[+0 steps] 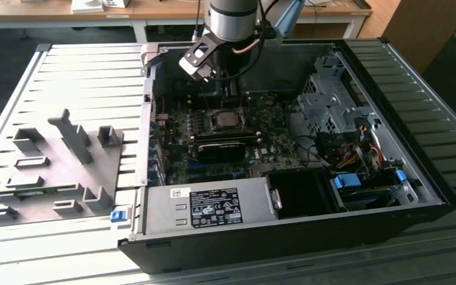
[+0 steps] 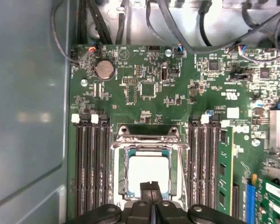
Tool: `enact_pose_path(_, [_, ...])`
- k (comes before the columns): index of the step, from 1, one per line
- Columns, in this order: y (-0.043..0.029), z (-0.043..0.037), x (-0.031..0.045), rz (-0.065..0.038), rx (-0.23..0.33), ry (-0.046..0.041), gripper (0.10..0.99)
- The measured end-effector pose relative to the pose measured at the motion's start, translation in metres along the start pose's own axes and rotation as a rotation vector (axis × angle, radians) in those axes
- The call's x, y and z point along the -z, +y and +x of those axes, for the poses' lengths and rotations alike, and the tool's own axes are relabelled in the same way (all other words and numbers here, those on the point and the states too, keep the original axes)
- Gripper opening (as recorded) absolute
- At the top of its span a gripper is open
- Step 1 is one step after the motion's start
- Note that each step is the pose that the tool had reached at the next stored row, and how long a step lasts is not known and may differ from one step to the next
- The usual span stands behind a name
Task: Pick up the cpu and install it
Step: 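Close the cpu cover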
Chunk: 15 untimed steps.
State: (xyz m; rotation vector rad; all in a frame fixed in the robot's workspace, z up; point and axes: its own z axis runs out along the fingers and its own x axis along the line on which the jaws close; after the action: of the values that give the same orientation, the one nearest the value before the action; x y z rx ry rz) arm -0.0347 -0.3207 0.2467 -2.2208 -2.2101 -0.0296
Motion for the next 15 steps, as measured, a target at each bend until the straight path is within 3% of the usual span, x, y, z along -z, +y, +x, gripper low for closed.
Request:
enact_pose_path(8, [0.0002,0.0005,0.0287,0.0,0.0,-0.0001,0.106])
enact_pose_path(15, [0.0003,-0.0103,0.0296,0.0,0.0,0.0,0.106])
